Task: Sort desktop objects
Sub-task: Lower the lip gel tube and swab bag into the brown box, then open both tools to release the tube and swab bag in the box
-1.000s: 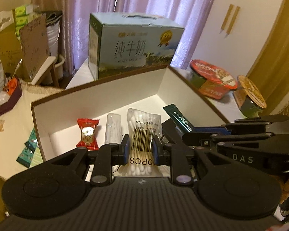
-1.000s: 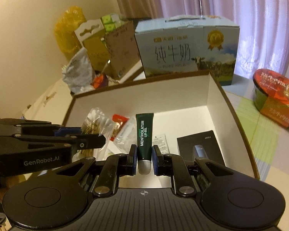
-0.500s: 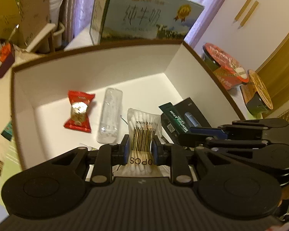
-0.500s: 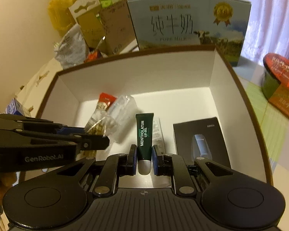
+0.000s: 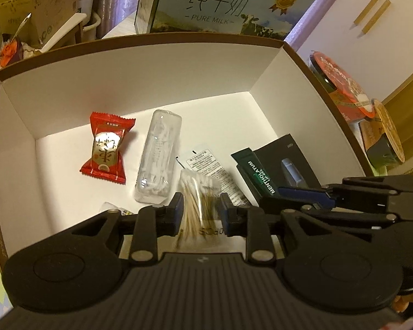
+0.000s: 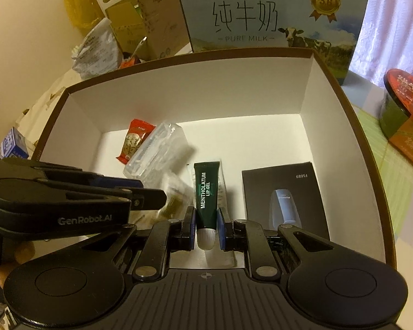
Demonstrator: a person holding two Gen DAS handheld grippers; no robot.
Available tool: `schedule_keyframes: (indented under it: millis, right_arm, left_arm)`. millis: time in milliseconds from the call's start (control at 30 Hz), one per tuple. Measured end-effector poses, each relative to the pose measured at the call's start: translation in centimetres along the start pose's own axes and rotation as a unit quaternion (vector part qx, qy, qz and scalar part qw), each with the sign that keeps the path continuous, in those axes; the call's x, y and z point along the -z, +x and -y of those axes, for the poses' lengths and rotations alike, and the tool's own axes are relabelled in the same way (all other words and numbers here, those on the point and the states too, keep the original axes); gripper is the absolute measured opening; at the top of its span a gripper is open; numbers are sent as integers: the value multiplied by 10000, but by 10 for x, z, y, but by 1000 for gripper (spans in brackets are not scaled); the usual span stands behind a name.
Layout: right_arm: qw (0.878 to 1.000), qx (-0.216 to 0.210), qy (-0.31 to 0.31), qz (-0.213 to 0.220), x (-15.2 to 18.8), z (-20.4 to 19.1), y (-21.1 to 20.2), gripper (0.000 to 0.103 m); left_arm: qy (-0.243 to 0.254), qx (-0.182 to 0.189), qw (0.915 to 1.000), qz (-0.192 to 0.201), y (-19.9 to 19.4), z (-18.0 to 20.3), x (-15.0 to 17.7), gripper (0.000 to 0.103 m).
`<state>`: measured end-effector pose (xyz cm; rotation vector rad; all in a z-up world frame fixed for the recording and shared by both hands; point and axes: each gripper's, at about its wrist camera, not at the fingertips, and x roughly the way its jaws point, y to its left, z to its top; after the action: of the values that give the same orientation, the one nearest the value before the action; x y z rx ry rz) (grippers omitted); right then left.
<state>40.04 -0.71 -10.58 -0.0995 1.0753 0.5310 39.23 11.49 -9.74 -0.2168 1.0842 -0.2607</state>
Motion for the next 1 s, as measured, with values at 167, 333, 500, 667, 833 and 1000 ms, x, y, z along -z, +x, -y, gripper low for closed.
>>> schedule_keyframes:
  millis: [167, 333, 500, 667, 833, 1000]
  right_arm:
    - [10000, 18, -10, -23, -1, 0, 4, 13]
    - [9997, 105, -139, 170, -1, -1, 5, 16]
    - [9983, 379, -331, 287, 3, 0, 0, 63]
    - [9977, 338, -507, 287, 10, 2, -11, 89]
    - [9974, 321, -582, 284, 13, 2, -22, 101]
    - [9974, 356, -563, 282, 16, 5, -29, 101]
  left_arm:
    - [91, -84, 9999, 50, -6, -1, -2, 32]
    - [189, -335, 9992, 55, -11, -2, -2, 48]
    - [243, -595, 9979, 66, -19, -5, 0, 59]
    - [307, -733, 9968, 81, -28, -3, 4, 70]
    - [404, -796, 9960, 106, -35, 4, 8, 82]
    - [469, -892, 9946, 232, -47, 11, 13, 88]
